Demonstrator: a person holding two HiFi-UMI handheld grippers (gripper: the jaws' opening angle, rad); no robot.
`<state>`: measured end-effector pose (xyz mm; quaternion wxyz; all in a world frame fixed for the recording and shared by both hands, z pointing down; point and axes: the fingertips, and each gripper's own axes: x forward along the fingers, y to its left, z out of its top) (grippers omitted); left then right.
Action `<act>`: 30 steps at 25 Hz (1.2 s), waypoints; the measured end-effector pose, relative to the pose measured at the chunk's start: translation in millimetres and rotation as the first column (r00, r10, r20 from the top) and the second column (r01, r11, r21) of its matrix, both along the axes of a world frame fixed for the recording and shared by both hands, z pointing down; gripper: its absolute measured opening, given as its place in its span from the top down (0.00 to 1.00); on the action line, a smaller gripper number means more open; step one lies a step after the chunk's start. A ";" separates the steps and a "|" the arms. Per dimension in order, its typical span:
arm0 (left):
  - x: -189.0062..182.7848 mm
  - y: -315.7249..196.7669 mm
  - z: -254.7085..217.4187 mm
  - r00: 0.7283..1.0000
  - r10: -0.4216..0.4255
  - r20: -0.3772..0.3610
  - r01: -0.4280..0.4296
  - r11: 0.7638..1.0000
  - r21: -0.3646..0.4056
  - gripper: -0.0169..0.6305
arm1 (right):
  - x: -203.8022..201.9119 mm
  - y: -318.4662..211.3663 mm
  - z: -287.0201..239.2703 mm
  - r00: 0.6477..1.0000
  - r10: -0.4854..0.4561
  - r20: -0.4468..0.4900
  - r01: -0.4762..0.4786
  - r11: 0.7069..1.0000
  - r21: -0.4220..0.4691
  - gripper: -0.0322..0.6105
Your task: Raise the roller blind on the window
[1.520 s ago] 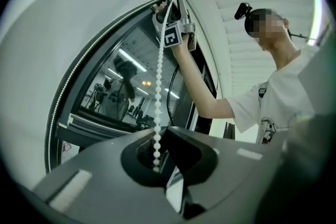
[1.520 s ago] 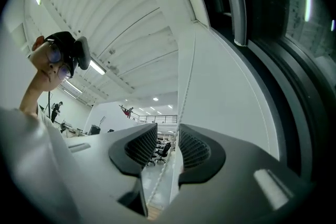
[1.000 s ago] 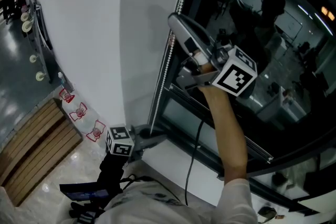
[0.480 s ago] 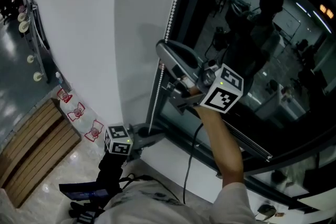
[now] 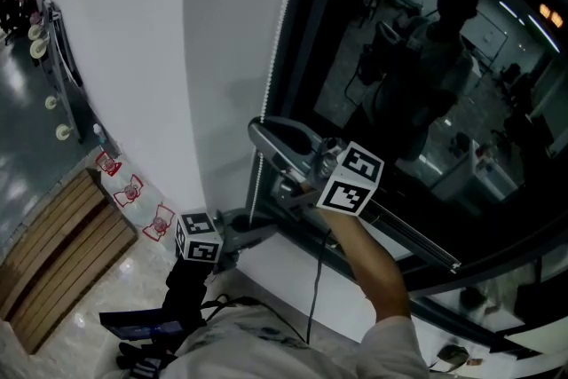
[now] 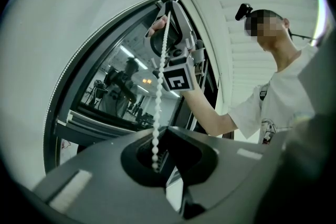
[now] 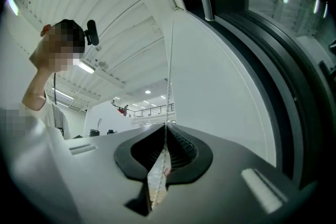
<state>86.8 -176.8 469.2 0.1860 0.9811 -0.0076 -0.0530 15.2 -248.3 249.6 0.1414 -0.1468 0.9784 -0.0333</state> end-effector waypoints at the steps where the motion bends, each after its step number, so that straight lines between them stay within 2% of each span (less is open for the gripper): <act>1: 0.0 -0.2 -0.1 1.000 0.000 0.000 0.000 1.000 0.000 0.98 | 0.4 0.5 5.4 1.000 0.001 -0.003 -0.001 1.000 -0.008 0.93; 22: -3.2 -1.5 11.2 1.000 -0.008 0.005 0.008 1.000 -0.019 0.98 | -6.9 5.3 126.9 0.993 -0.008 -0.119 -0.014 0.984 -0.178 0.93; 30: -4.6 -5.1 37.5 0.998 -0.024 0.057 0.028 0.997 -0.073 0.98 | -8.8 7.5 180.0 0.983 -0.030 -0.181 -0.020 0.963 -0.268 0.93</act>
